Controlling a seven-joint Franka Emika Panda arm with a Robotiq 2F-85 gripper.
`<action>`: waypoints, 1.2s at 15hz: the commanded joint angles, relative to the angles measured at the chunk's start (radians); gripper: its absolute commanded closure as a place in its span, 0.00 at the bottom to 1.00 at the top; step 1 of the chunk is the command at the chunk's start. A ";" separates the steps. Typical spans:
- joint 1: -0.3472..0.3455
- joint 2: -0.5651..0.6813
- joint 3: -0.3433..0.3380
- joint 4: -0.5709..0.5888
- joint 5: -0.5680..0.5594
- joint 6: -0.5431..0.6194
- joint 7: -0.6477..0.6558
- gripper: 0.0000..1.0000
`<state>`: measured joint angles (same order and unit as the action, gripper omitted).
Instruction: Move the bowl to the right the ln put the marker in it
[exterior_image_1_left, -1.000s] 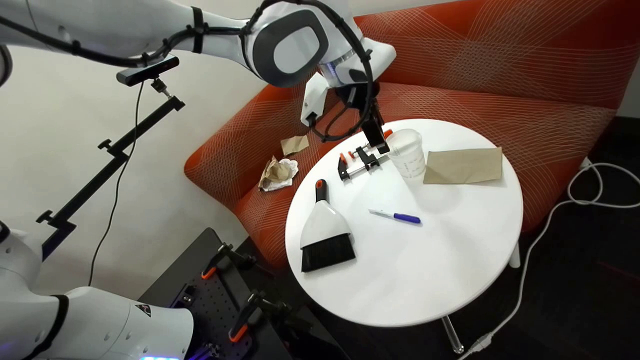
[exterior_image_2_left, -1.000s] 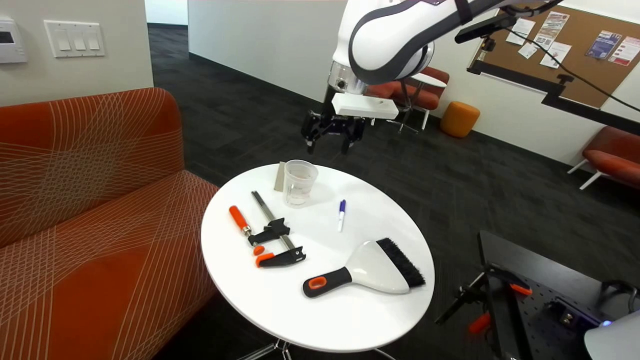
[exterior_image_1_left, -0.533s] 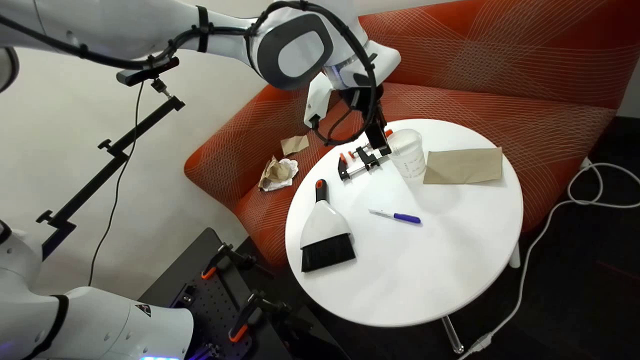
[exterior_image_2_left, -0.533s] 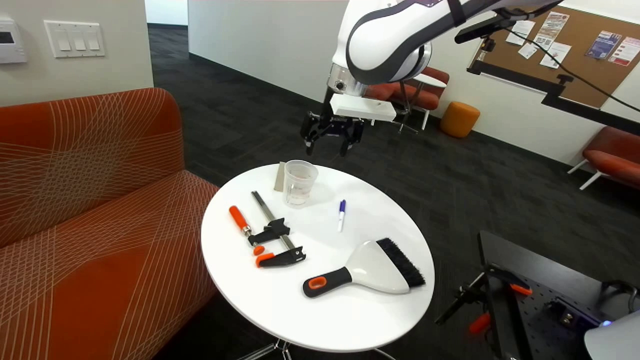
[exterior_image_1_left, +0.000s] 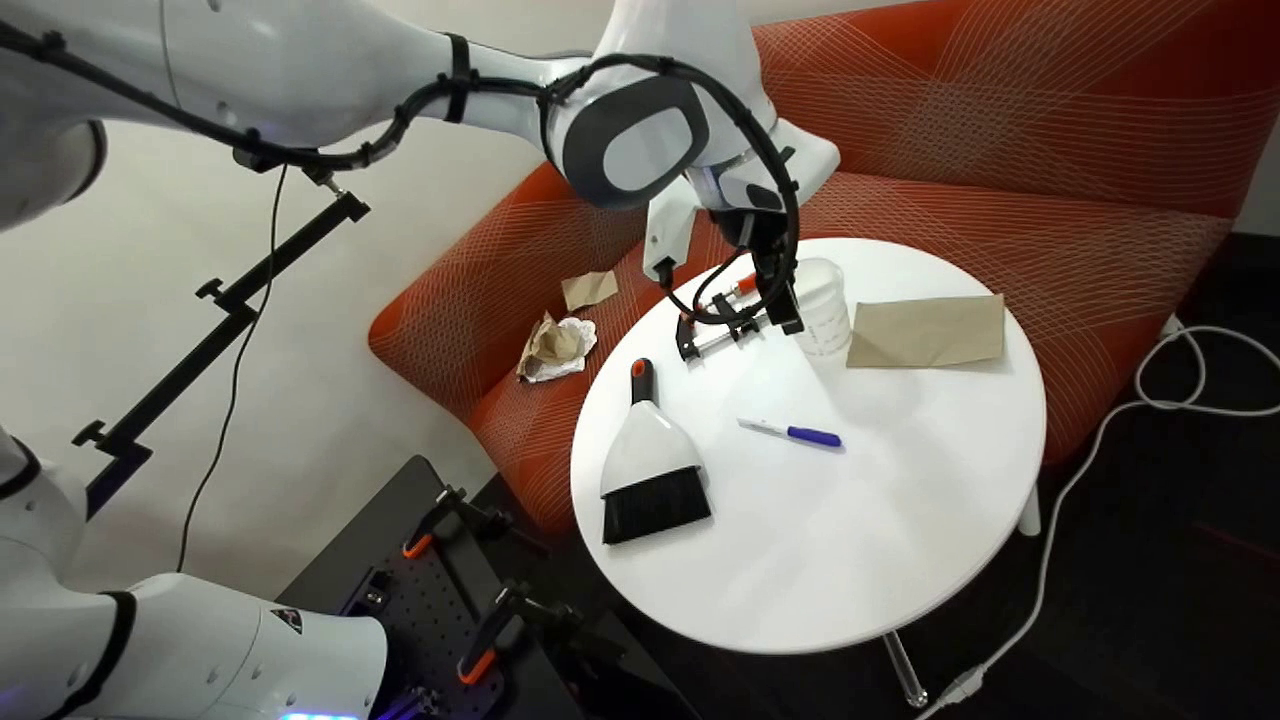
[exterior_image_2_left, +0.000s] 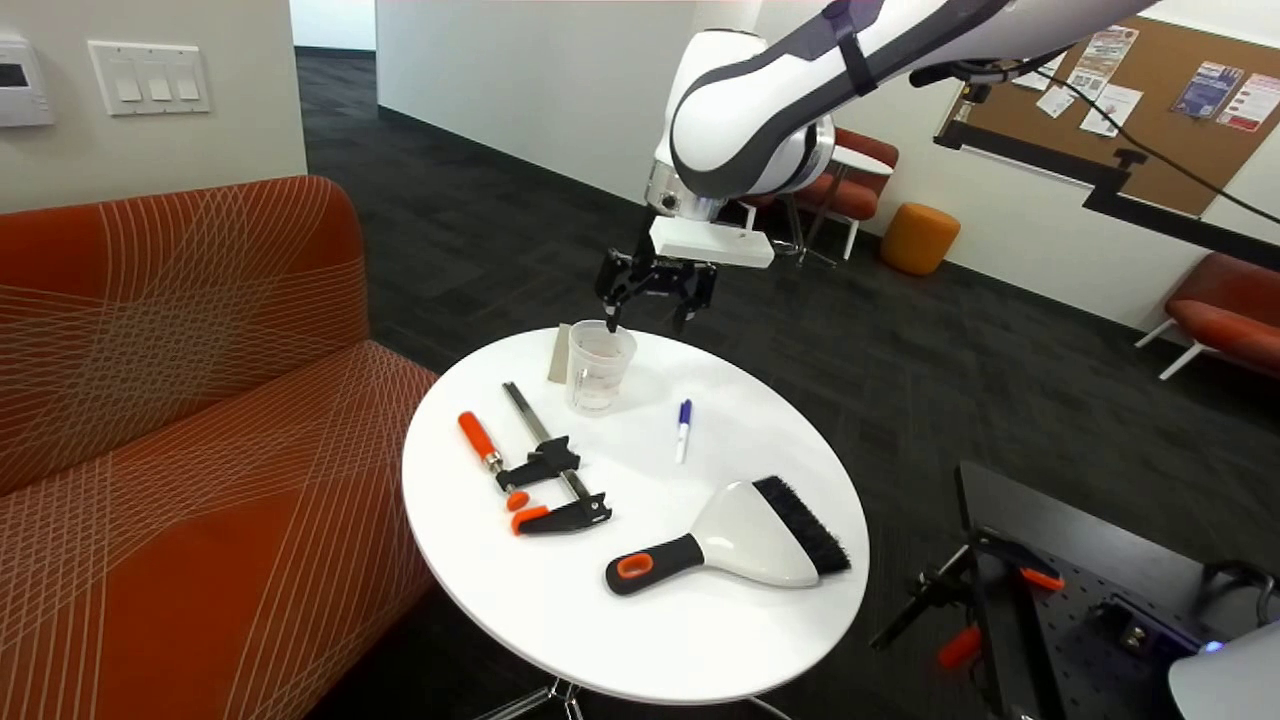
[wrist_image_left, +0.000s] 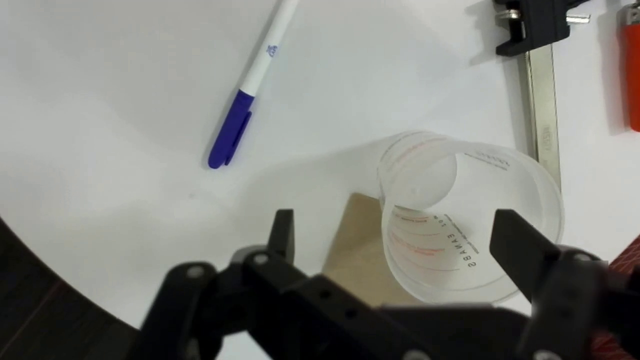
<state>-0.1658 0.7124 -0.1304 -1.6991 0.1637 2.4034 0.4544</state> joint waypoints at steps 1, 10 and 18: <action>-0.006 0.051 -0.004 0.060 0.033 -0.008 -0.028 0.00; -0.010 0.139 -0.012 0.133 0.031 -0.024 -0.015 0.00; -0.012 0.171 -0.011 0.171 0.031 -0.026 -0.016 0.73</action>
<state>-0.1803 0.8691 -0.1318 -1.5667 0.1727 2.4032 0.4544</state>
